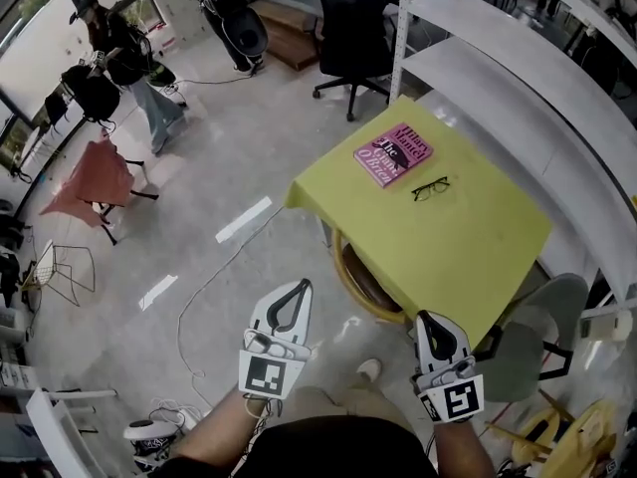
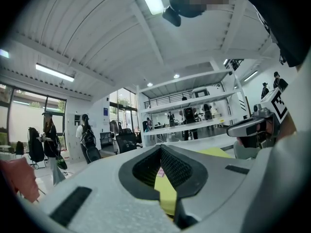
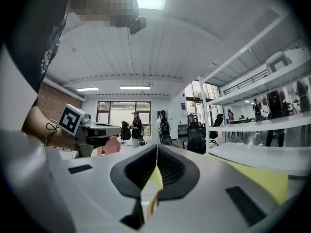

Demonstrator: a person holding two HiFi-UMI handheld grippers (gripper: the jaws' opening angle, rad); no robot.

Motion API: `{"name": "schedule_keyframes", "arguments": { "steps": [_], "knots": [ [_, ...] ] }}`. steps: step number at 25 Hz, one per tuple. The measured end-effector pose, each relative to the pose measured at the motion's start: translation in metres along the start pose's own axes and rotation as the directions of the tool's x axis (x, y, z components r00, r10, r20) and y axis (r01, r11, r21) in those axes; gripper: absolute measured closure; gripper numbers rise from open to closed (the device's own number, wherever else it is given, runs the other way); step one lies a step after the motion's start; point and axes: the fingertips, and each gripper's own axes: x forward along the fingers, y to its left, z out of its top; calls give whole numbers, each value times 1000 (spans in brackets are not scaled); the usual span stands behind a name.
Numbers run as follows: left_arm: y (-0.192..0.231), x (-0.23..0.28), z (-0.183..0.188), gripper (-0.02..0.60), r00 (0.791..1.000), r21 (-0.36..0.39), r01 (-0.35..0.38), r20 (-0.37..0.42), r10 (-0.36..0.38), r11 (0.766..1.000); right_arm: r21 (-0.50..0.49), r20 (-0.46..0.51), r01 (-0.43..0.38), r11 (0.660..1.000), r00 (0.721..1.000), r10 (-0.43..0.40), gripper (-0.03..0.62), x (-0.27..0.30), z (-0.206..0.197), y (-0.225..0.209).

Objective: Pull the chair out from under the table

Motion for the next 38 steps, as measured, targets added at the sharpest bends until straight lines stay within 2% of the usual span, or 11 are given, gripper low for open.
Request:
{"name": "schedule_keyframes", "arguments": {
  "steps": [4, 9, 12, 17, 22, 28, 30, 34, 38],
  "knots": [
    [0, 14, 2, 572, 1000, 4, -3, -10, 3, 1000, 0, -5, -33, 999, 999, 33, 583, 14, 2, -6],
    [7, 26, -8, 572, 999, -2, 27, -38, -27, 1000, 10, -22, -11, 1000, 1000, 11, 583, 27, 0, -12],
    [16, 38, -17, 572, 997, 1, 61, -46, -60, 998, 20, -34, 26, 999, 999, -25, 583, 36, -7, -15],
    [24, 61, -28, 572, 982, 12, 177, -64, -176, 984, 32, -43, 134, 991, 990, -132, 583, 48, -10, -19],
    [30, 92, -35, 572, 953, 39, 299, -66, -296, 954, 39, -62, 230, 972, 972, -228, 583, 64, -14, -24],
    [35, 120, -48, 572, 914, 25, 404, -46, -402, 915, 27, -86, 328, 944, 942, -325, 582, 80, -26, -26],
    [34, 128, -56, 572, 896, 35, 444, -49, -442, 896, 29, -102, 357, 934, 930, -352, 582, 82, -33, -28],
    [29, 139, -72, 572, 854, 55, 519, -68, -516, 853, 98, -127, 402, 910, 912, -389, 582, 88, -40, -30],
    [17, 150, -91, 572, 815, 64, 578, -87, -573, 813, 93, -156, 410, 907, 906, -393, 582, 92, -50, -31]
  ]
}}
